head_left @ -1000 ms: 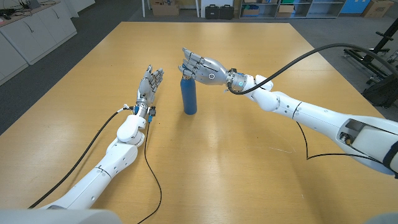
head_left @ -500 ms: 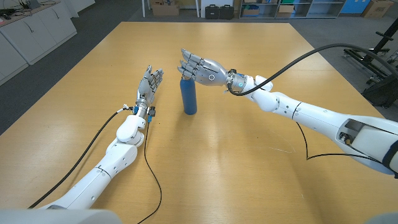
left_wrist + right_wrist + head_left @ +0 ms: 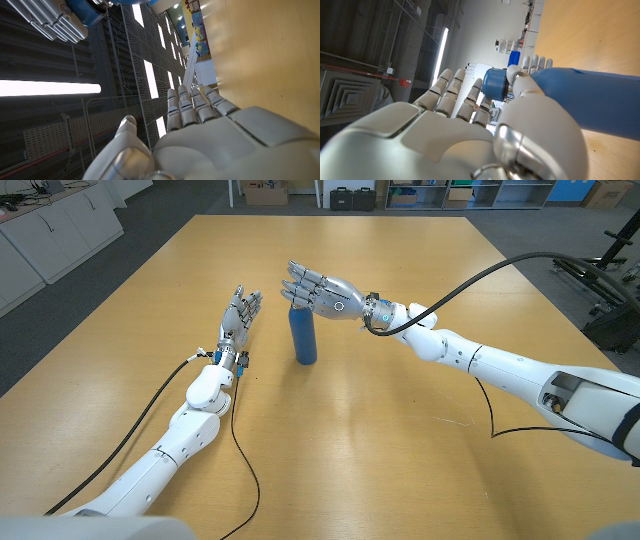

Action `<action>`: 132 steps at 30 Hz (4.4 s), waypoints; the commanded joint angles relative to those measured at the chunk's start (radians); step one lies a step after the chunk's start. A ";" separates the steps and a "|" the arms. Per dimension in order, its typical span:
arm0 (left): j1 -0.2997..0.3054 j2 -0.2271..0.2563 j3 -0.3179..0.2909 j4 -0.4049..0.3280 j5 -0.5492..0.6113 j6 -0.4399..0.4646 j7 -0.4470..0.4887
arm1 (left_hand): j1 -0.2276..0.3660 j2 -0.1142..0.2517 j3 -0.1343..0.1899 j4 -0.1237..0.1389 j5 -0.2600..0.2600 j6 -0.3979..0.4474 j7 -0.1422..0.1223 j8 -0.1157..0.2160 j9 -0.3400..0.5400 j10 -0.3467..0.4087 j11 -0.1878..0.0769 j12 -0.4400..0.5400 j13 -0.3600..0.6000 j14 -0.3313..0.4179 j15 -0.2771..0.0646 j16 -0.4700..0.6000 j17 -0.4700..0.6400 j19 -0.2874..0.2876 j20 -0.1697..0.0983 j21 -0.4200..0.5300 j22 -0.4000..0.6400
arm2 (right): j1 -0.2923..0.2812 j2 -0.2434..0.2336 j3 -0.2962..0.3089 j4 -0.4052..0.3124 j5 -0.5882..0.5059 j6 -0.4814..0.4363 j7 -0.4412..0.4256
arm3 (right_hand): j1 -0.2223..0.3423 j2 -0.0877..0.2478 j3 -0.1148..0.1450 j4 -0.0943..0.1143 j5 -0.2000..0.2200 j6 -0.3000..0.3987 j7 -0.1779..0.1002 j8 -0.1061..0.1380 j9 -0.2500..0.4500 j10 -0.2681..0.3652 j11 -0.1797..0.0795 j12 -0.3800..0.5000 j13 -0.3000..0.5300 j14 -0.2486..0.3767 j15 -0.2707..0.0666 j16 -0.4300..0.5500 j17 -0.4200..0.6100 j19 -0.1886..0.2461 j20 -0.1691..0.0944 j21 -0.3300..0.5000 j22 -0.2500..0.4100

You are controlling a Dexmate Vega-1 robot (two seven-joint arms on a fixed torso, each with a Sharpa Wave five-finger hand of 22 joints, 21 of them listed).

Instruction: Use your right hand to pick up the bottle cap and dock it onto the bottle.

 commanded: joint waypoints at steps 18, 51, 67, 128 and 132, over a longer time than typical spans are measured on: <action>-0.002 0.016 -0.004 -0.012 -0.005 0.018 -0.007 | 0.003 0.009 0.001 -0.007 -0.006 0.011 -0.007 -0.006 0.005 0.010 0.000 -0.004 0.005 0.009 -0.028 0.000 0.005 0.000 -0.013 -0.001 0.003 | -0.011 -0.019 0.021 -0.042 0.021 0.013 0.092 | -0.040 -0.028 -0.017 0.008 0.012 -0.088 0.001 -0.035 0.003 -0.075 0.001 0.007 0.002 -0.056 -0.085 -0.007 0.004 -0.021 -0.031 -0.015 0.005; 0.002 0.017 -0.008 -0.003 -0.016 0.006 -0.023 | 0.003 0.011 0.002 -0.010 -0.006 0.013 -0.007 -0.009 0.006 0.013 -0.001 -0.005 0.006 0.010 -0.029 0.000 0.005 0.000 -0.011 -0.001 0.003 | -0.041 -0.057 0.060 -0.123 -0.014 0.037 0.222 | -0.156 -0.070 -0.070 0.039 0.054 -0.235 0.057 -0.083 0.006 -0.255 0.069 -0.002 0.007 -0.250 0.016 -0.016 -0.001 -0.105 0.024 -0.075 0.005; 0.000 0.025 -0.004 -0.021 -0.011 0.022 -0.021 | 0.003 0.011 0.002 -0.011 -0.006 0.014 -0.006 -0.009 0.006 0.013 -0.001 -0.005 0.006 0.010 -0.030 0.000 0.005 0.000 -0.009 -0.002 0.003 | -0.088 -0.116 0.102 -0.207 -0.043 0.067 0.343 | -0.166 -0.073 -0.075 0.039 0.066 -0.283 0.083 -0.093 0.007 -0.290 0.079 -0.003 0.008 -0.285 0.022 -0.010 -0.007 -0.116 0.021 -0.087 0.004; 0.108 0.077 -0.050 -0.184 0.048 0.043 0.072 | 0.002 0.013 0.002 -0.014 -0.006 0.027 -0.008 -0.010 0.007 0.026 0.000 -0.004 0.006 0.028 -0.037 0.005 0.005 0.015 -0.016 0.003 0.003 | -0.835 -0.067 0.791 -0.453 1.560 0.392 0.273 | -0.156 0.057 -0.026 0.041 0.055 -0.074 0.189 -0.005 -0.001 -0.053 0.093 0.071 -0.009 -0.095 -0.034 0.044 -0.068 0.077 -0.030 -0.054 0.002; 0.114 0.078 -0.050 -0.195 0.052 0.051 0.080 | 0.002 0.013 0.002 -0.014 -0.006 0.029 -0.007 -0.010 0.007 0.026 0.001 -0.004 0.006 0.029 -0.037 0.005 0.005 0.015 -0.017 0.003 0.003 | -0.826 -0.023 0.805 -0.403 1.726 0.488 0.344 | -0.168 0.064 -0.030 0.049 0.047 -0.076 0.208 -0.011 -0.002 -0.053 0.110 0.071 -0.010 -0.099 -0.023 0.042 -0.068 0.087 -0.019 -0.052 0.002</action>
